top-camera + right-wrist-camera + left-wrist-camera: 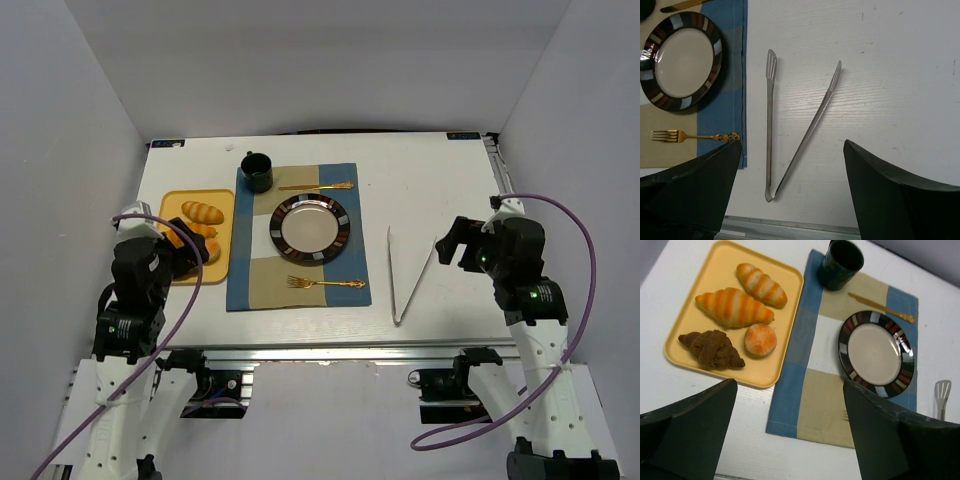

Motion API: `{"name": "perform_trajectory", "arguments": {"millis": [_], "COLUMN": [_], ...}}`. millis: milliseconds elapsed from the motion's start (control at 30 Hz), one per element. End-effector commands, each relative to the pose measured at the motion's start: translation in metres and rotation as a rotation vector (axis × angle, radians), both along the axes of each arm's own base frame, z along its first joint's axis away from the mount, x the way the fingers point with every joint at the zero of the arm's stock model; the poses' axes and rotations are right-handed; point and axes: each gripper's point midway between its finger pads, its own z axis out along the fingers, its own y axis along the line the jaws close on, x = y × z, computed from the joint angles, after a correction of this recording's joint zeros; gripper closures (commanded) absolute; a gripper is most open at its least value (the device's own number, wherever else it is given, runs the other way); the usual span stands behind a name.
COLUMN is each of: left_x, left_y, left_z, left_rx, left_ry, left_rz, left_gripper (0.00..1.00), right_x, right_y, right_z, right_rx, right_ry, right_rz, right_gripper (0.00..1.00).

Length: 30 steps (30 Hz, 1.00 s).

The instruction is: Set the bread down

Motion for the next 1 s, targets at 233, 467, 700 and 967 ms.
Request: {"name": "perform_trajectory", "arguments": {"millis": [233,467,700,967], "left_x": [0.006,0.015,0.018,0.015], "left_y": [0.0,-0.01,-0.009,-0.007], "left_z": [0.0,-0.009,-0.016,-0.023], "left_rx": [0.008,-0.012,0.009,0.023], "left_ry": [0.007,0.026,0.05,0.074], "left_rz": [0.003,-0.037,-0.043,-0.042], "left_gripper": [0.02,0.02,0.02,0.02], "right_x": [0.011,0.001,-0.01,-0.012], "right_y": [0.012,0.024,0.059,0.068], "right_z": [-0.018,-0.094,-0.127,-0.142], "right_rx": [0.108,0.11,-0.023,-0.167], "right_ry": [0.131,0.3,0.386,0.454], "right_rz": [-0.028,-0.081,-0.119,-0.174], "right_gripper": [0.11,0.11,0.11,0.11]}}
